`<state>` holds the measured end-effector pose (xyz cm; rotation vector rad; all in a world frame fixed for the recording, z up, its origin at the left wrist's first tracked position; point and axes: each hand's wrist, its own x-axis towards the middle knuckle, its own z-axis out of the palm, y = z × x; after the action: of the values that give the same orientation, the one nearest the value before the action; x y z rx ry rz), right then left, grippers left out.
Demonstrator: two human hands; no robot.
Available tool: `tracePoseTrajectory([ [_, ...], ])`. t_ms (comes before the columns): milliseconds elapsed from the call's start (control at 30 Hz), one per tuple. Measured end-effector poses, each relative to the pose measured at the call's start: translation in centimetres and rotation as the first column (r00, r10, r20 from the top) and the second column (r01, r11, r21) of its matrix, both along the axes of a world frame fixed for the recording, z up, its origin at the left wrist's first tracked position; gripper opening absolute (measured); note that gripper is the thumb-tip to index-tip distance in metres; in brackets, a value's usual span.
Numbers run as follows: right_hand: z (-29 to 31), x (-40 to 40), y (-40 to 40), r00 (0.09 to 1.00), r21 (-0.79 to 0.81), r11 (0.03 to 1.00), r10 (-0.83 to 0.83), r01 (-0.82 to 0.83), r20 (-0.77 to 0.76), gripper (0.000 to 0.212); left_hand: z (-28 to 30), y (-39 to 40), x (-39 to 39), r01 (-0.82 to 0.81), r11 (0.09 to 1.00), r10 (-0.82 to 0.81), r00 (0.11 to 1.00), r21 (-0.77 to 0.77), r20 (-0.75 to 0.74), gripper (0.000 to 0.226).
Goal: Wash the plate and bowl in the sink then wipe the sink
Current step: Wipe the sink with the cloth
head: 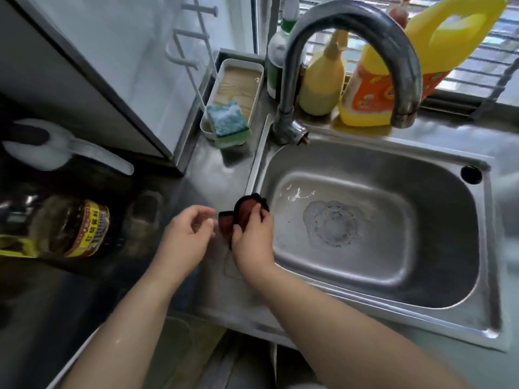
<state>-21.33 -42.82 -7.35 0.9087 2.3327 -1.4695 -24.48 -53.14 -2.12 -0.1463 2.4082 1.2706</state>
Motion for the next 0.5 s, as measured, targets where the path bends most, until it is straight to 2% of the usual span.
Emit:
tracePoseTrajectory([
  [100,-0.8,-5.5,2.7,0.996,0.084,0.993,-0.086,0.087,-0.017,0.061,-0.4,-0.6,-1.2,0.019,1.0,-0.019,1.0,0.006,0.017,0.016],
  [200,-0.8,-11.3,5.8,0.976,0.117,0.97,-0.216,0.214,0.002,0.05,-1.0,-0.7,-2.4,0.063,0.998,-0.063,0.998,-0.004,0.03,0.017],
  [267,-0.5,-12.2,5.5,0.965,0.126,0.958,-0.261,0.257,0.018,0.052,-1.4,-0.5,-3.2,0.099,0.995,-0.099,0.995,-0.011,0.027,0.018],
  [433,-1.0,-5.9,2.8,0.995,0.162,0.982,-0.1,0.102,-0.023,0.06,-1.8,0.4,-4.7,0.192,0.981,-0.192,0.981,-0.035,-0.002,0.016],
  [500,-1.1,-6.5,3.5,0.995,0.16,0.982,-0.099,0.103,-0.035,0.058,-2.1,0.8,-5.1,0.211,0.977,-0.211,0.977,-0.039,0.011,0.017],
])
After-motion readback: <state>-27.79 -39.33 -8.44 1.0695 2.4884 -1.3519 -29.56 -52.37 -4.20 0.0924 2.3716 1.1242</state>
